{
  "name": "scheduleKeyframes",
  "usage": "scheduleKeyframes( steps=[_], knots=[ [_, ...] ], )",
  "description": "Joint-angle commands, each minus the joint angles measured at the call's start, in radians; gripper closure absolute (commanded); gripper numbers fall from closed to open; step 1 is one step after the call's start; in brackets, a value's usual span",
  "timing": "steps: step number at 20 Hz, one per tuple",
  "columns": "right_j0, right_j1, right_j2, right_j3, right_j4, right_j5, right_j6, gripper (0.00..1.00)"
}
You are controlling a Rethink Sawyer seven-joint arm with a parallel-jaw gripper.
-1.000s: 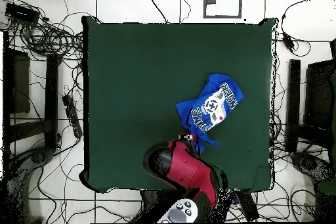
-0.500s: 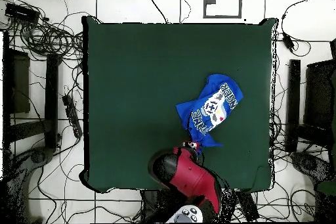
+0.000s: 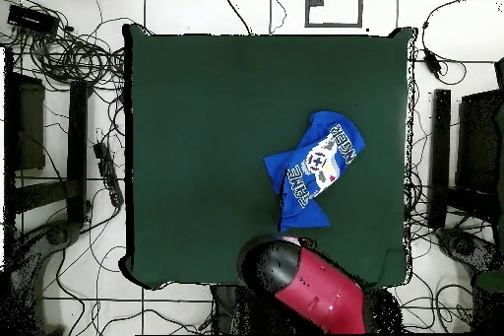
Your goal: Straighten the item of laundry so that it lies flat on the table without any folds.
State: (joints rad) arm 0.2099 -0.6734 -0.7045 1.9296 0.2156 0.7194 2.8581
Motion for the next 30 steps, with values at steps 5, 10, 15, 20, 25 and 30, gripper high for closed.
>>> scheduleKeyframes(
  steps=[5, 10, 15, 20, 25, 30],
  knots=[
    [-0.154, -0.113, 0.103, -0.187, -0.079, 0.178, -0.11, 0.0],
    [-0.244, -0.06, 0.163, -0.307, -0.12, 0.168, -0.126, 0.0],
    [-0.258, 0.025, 0.168, -0.467, -0.174, 0.194, -0.083, 0.0],
    [-0.268, 0.103, 0.165, -0.603, -0.202, 0.242, -0.05, 0.0],
    [-0.281, 0.184, 0.164, -0.713, -0.192, 0.303, -0.001, 0.0],
    [-0.294, 0.237, 0.166, -0.769, -0.178, 0.3, 0.003, 0.0]
  ],
)
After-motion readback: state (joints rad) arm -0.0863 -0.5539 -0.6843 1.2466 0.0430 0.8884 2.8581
